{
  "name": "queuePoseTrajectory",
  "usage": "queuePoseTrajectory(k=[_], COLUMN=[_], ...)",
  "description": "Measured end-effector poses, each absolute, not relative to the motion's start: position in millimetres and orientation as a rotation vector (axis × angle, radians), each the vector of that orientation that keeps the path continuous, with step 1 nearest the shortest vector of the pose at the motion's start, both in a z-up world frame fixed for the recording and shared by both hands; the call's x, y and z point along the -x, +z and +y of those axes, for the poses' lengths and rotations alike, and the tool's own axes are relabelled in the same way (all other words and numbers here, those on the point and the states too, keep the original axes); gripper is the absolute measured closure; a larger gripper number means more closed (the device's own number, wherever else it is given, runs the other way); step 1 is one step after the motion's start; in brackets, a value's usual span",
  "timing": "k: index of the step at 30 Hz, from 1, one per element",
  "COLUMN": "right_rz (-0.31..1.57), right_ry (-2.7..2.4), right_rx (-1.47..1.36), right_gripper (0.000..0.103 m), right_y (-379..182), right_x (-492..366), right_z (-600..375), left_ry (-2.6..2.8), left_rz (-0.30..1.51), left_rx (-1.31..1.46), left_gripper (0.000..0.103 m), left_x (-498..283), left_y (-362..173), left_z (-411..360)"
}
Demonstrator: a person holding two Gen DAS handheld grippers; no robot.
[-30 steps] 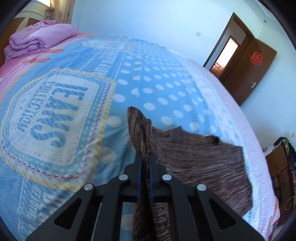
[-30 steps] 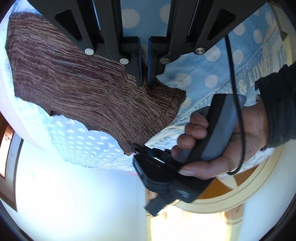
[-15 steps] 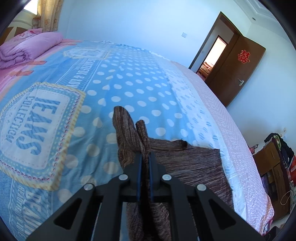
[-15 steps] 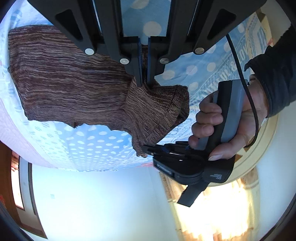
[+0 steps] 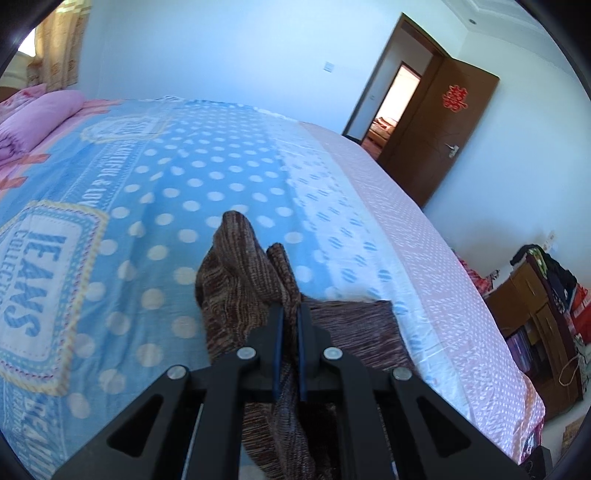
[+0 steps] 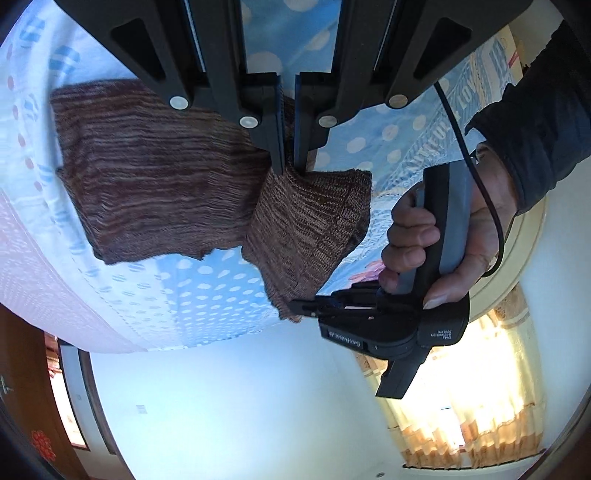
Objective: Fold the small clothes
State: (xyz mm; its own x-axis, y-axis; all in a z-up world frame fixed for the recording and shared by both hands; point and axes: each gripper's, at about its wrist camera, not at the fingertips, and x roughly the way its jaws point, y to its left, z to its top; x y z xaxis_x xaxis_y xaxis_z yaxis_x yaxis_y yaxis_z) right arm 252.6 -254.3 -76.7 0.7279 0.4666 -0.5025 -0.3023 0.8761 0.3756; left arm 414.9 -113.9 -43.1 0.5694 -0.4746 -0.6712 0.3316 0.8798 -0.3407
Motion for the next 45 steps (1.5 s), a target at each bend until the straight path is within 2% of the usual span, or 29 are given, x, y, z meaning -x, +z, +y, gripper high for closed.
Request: queuePoseTrajectory(k=[27, 39, 41, 42, 43, 45], right_rz=[0.739, 0.819, 0.827, 0.828, 0.829, 0.826], right_ry=[0.266, 0.154, 0.154, 0.153, 0.154, 0.151], right_rx=[-0.545, -0.698, -0.706, -0.707, -0.708, -0.712], right_gripper=[0.1, 0.1, 0.1, 0.1, 0.1, 0.1], right_y=[-117.1, -159.0, -161.8, -162.2, -163.3, -163.6], right_x=[-237.9, -237.4, -236.8, -235.7, -234.2, -230.5], right_z=[-368.1, -407.1, -407.8, -407.4, -407.2, -408.3], left_ry=[-0.611, -0.618, -0.625, -0.631, -0.634, -0.624], left_rz=[0.927, 0.971, 0.902, 0.876, 0.85, 0.785], left_rx=[0.041, -0.082, -0.116, -0.131, -0.134, -0.122], left_gripper=[0.096, 0.094, 0.087, 0.072, 0.052, 0.036], left_x=[-413.3, -404.6, -389.0, -381.9, -374.1, -356.2], left_y=[-77.3, -112.1, -101.0, -95.9, -91.0, -83.0], left_z=[-261.0, -312.2, -306.3, -301.7, -293.9, -270.6])
